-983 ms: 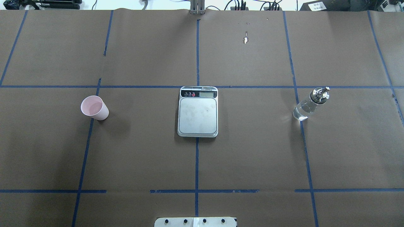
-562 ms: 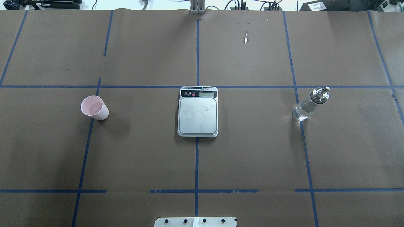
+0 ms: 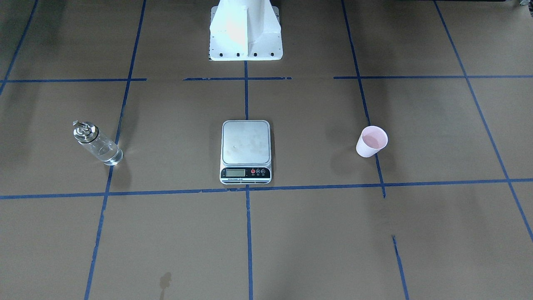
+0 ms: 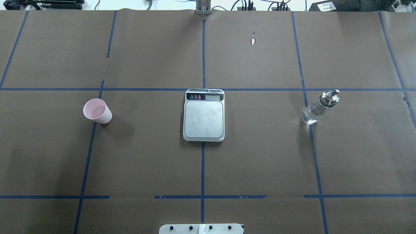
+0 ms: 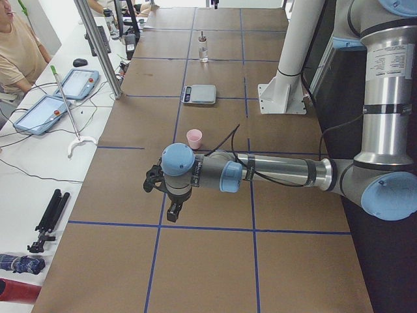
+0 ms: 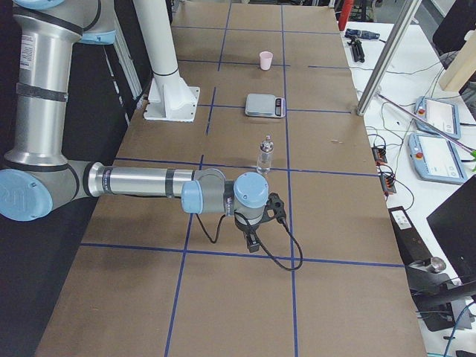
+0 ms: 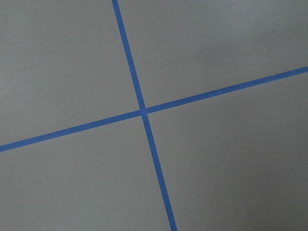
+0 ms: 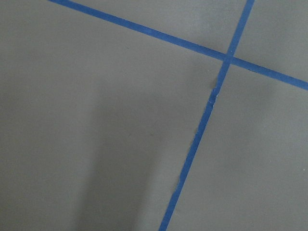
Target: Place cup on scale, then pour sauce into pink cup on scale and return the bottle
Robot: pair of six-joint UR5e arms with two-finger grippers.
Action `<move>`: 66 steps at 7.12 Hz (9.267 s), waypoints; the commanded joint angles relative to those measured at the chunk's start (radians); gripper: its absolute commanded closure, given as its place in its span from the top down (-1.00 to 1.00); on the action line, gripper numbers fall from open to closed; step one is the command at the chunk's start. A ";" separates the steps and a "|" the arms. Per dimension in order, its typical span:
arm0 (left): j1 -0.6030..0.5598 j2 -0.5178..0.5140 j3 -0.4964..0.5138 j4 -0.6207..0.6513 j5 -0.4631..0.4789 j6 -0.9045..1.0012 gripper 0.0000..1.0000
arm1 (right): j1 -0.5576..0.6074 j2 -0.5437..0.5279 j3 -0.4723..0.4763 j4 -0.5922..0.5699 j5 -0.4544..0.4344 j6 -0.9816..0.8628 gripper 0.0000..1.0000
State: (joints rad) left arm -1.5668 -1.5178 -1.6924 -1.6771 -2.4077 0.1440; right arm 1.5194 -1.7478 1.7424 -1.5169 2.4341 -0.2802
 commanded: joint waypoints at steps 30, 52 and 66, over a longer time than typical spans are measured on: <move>0.752 -0.536 -0.225 0.157 0.226 -1.237 -1.00 | -0.015 0.008 0.017 0.034 0.161 0.001 1.00; 0.732 -0.650 -0.239 0.112 0.401 -1.293 0.43 | -0.182 0.171 -0.011 0.707 -0.188 0.542 1.00; 0.738 -0.641 -0.225 0.083 0.401 -1.299 0.44 | -1.100 -0.142 0.018 1.480 -1.031 1.151 0.96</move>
State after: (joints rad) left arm -0.8286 -2.1610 -1.9175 -1.5934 -2.0064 -1.1564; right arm 0.5133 -1.8911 1.7529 -0.0364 1.5508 0.8648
